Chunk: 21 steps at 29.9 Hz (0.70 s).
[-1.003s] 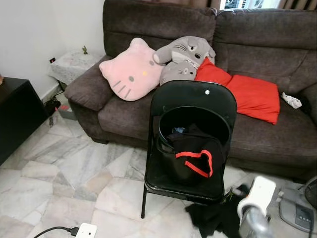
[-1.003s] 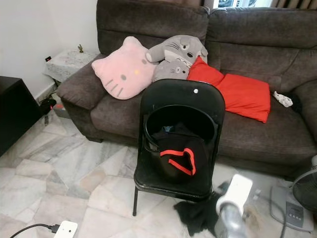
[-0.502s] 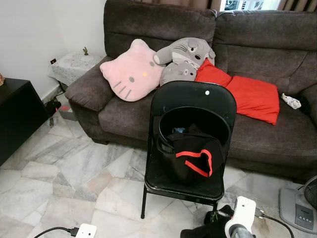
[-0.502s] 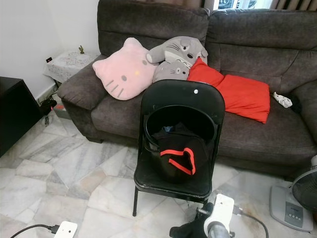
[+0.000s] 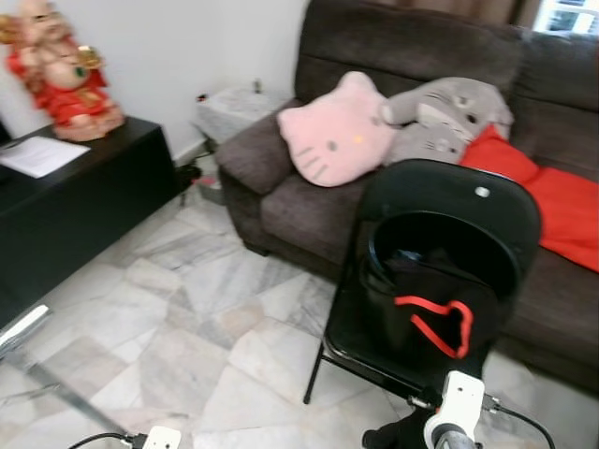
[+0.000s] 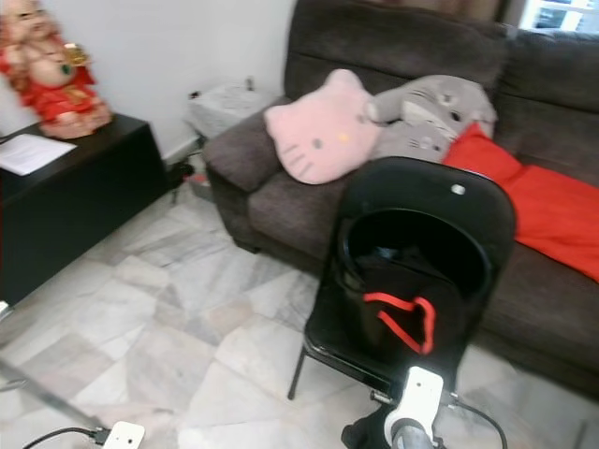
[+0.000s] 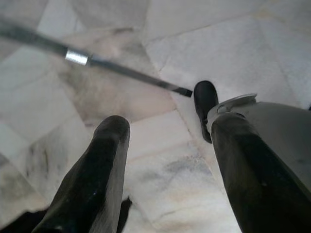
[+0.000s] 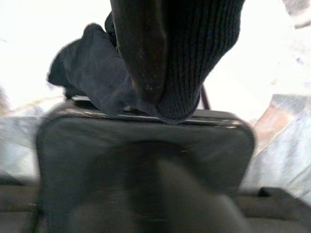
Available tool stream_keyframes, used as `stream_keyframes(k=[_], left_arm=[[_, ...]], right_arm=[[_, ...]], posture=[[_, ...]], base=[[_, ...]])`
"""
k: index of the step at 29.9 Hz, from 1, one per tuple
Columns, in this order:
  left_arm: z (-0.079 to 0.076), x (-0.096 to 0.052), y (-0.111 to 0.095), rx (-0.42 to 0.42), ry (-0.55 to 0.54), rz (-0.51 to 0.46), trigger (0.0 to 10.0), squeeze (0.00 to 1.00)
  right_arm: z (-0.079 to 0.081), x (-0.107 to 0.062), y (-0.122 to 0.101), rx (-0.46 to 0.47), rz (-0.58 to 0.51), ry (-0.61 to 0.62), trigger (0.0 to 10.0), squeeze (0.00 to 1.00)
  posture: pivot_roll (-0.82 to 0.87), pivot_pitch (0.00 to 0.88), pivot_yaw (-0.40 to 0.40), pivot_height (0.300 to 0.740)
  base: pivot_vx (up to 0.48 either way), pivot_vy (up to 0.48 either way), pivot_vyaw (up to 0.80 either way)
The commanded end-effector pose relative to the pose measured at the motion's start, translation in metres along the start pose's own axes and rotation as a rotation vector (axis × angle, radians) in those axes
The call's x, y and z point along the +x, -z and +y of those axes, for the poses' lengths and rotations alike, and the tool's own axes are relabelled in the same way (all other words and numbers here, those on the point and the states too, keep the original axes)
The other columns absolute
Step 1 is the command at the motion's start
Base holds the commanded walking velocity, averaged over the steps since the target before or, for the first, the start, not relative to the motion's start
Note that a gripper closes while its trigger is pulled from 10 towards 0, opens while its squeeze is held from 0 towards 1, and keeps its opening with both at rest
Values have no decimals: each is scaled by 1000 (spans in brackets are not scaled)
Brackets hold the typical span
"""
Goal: Hang hanger
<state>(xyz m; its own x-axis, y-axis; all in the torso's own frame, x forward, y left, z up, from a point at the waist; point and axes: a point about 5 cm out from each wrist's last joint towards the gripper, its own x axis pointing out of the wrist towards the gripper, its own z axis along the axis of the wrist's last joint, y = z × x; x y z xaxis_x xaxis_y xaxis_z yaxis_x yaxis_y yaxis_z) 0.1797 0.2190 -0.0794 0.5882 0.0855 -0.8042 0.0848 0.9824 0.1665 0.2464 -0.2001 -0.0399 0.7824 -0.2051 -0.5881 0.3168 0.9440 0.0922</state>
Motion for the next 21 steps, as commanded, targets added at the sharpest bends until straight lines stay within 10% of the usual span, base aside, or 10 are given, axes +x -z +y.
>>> stream_keyframes(k=[1,21], left_arm=[[4,-1,6,7,-10,19,10000,0],[1,1,-4,-23,-14,6,10000,0]], right_arm=[[2,-1,4,1,3,-8,10000,0],[-3,1,1,5,25,7,10000,0]], posture=[[-132,39,31,740],[-111,0,14,740]], base=[[0,0,800],[0,0,800]])
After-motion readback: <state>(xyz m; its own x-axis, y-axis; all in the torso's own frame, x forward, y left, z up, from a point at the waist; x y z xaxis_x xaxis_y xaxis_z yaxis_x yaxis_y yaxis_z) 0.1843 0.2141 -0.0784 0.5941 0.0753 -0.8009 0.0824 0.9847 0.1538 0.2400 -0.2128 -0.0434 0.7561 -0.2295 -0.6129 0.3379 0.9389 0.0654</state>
